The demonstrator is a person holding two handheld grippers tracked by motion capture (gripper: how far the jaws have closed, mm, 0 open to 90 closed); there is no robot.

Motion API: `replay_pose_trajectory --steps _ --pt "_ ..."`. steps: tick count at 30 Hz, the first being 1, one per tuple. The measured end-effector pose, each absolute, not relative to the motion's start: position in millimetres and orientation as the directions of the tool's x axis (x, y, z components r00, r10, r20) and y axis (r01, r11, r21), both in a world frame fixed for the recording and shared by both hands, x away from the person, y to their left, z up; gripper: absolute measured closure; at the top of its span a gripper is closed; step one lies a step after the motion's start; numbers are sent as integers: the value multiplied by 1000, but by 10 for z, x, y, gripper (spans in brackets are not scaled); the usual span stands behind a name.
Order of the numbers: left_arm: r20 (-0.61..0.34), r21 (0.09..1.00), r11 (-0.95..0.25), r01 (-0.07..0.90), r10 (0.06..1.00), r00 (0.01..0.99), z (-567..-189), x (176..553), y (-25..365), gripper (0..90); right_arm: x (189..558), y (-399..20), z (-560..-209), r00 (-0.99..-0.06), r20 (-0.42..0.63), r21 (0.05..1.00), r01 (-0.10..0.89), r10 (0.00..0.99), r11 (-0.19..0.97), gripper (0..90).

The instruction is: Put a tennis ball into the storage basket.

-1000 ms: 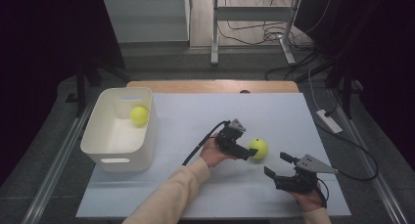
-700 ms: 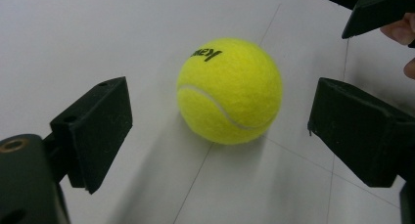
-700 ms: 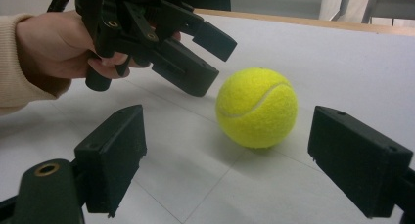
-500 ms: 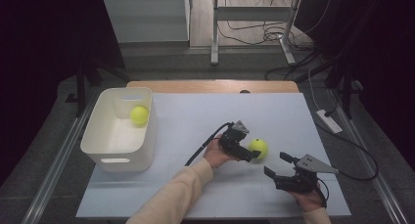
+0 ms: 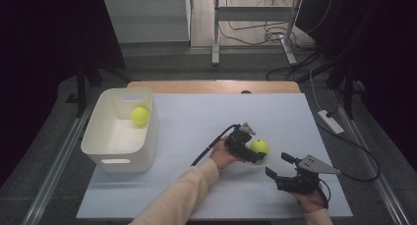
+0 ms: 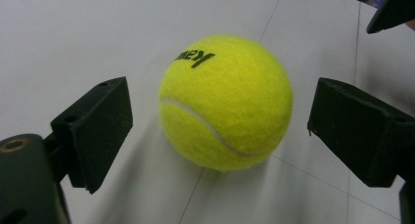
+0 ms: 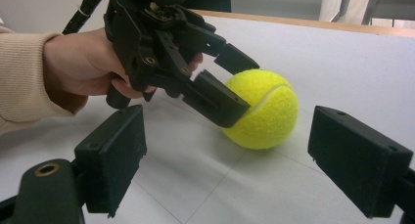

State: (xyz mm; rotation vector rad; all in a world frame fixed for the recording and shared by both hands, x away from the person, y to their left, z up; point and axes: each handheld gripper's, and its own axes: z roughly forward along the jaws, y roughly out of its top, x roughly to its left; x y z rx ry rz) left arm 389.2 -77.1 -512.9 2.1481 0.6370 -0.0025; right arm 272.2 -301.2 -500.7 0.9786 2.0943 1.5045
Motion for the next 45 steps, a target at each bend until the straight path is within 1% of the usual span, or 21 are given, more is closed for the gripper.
replay_pose_trajectory --steps 3,5,6,14,20,45 --pt "-213 752 -495 436 443 871 -5130 3901 -808 157 2724 -3006 -5009 -685 88 930 317 723 187 144" --pt "-219 752 -494 436 437 872 -5132 3894 -830 242 2723 -3004 -5010 -685 87 929 317 723 188 144" --pt "-219 752 -494 436 437 872 -5132 3894 -830 261 2723 -3004 -5010 -685 87 929 317 723 188 144" --pt "-221 733 -516 443 435 873 -5096 3897 -804 279 2723 -3011 -5011 -684 86 930 316 725 189 144" --pt "-242 740 -499 452 430 870 -5050 3891 -772 281 2725 -3008 -5014 -684 83 929 316 725 192 144" --pt "-200 761 -485 430 454 868 -4806 3842 -459 281 2723 -3001 -5023 -685 80 927 317 724 198 145"
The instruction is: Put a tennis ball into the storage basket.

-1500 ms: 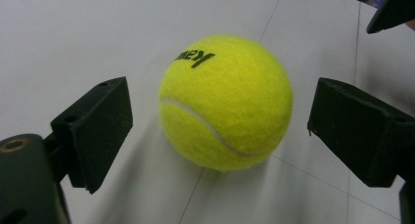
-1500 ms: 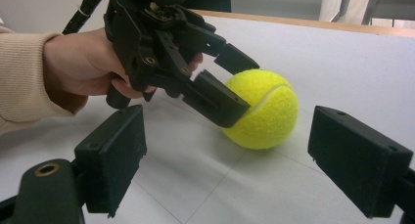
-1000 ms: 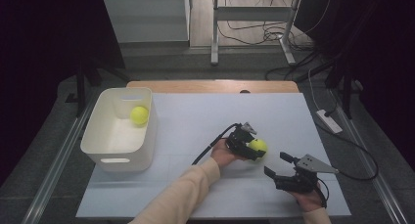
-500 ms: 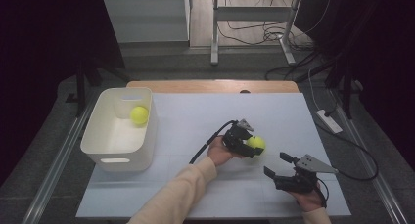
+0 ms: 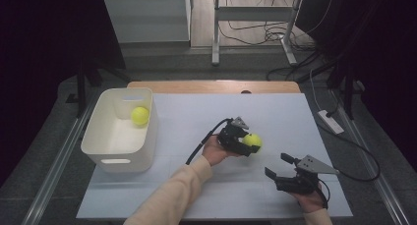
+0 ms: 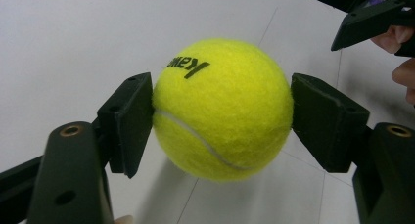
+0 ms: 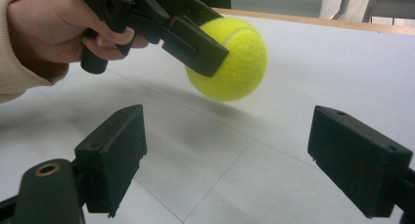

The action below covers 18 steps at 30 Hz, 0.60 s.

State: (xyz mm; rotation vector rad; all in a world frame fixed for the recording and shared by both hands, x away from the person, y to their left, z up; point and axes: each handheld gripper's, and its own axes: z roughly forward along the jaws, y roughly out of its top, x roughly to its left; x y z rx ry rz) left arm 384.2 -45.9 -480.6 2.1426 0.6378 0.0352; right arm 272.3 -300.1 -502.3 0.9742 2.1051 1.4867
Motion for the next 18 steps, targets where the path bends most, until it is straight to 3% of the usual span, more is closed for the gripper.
replay_pose_trajectory --steps 18 --pt "-171 790 -452 414 485 857 -4573 3805 -183 280 2726 -2993 -5026 -685 78 926 318 725 202 145"
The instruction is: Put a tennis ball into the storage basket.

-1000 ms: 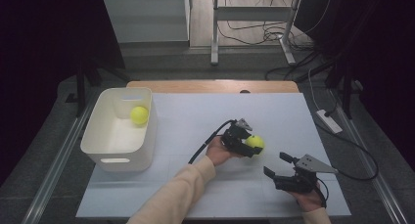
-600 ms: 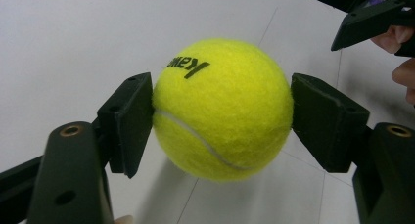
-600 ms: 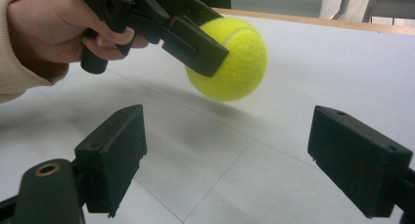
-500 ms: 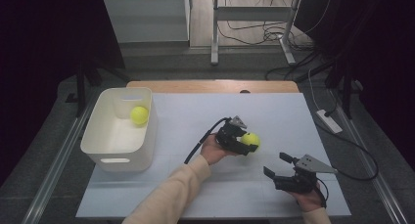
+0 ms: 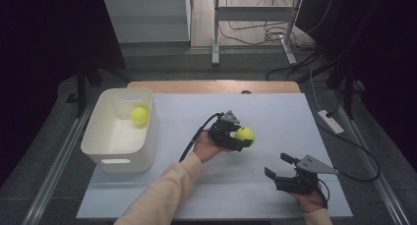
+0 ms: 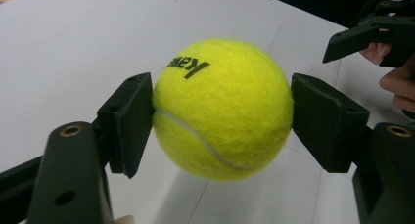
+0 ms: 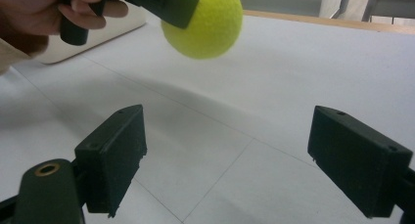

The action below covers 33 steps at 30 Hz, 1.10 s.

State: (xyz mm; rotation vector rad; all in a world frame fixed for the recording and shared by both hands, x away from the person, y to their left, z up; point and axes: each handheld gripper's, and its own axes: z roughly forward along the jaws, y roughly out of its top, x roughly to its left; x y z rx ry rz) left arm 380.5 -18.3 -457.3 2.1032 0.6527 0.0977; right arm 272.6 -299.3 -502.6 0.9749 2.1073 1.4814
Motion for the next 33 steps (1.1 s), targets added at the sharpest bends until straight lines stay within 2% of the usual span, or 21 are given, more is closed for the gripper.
replay_pose_trajectory --steps 33 --pt "-145 822 -397 408 547 825 -4340 3745 203 280 2728 -2976 -5032 -688 75 923 321 722 211 145"
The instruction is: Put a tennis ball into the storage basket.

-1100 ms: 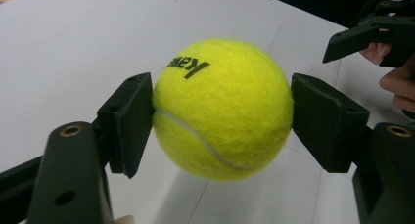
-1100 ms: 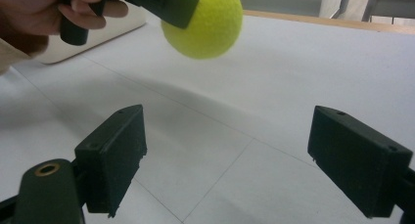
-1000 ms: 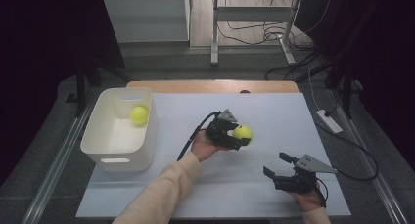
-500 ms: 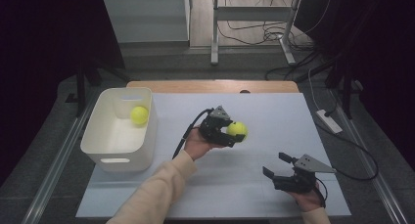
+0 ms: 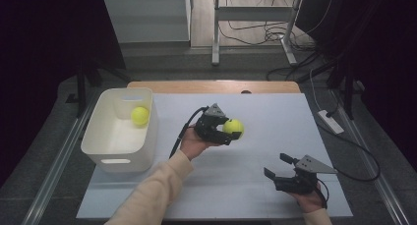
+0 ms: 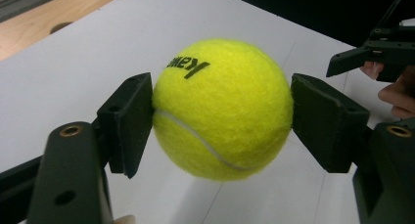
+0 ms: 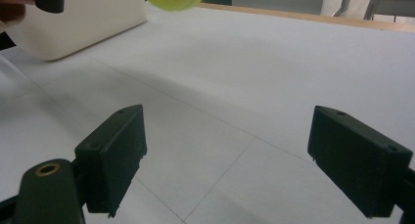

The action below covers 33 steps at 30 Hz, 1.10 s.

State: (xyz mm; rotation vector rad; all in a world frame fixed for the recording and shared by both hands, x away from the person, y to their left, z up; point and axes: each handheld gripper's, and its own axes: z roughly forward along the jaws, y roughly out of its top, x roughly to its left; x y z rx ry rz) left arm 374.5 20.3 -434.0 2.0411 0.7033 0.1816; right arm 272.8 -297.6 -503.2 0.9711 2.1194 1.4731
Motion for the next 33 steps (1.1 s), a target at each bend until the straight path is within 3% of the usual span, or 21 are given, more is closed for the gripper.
replay_pose_trajectory --steps 33 --pt "-111 860 -340 380 602 791 -4044 3539 729 279 2730 -2975 -5040 -682 76 922 325 728 209 145"
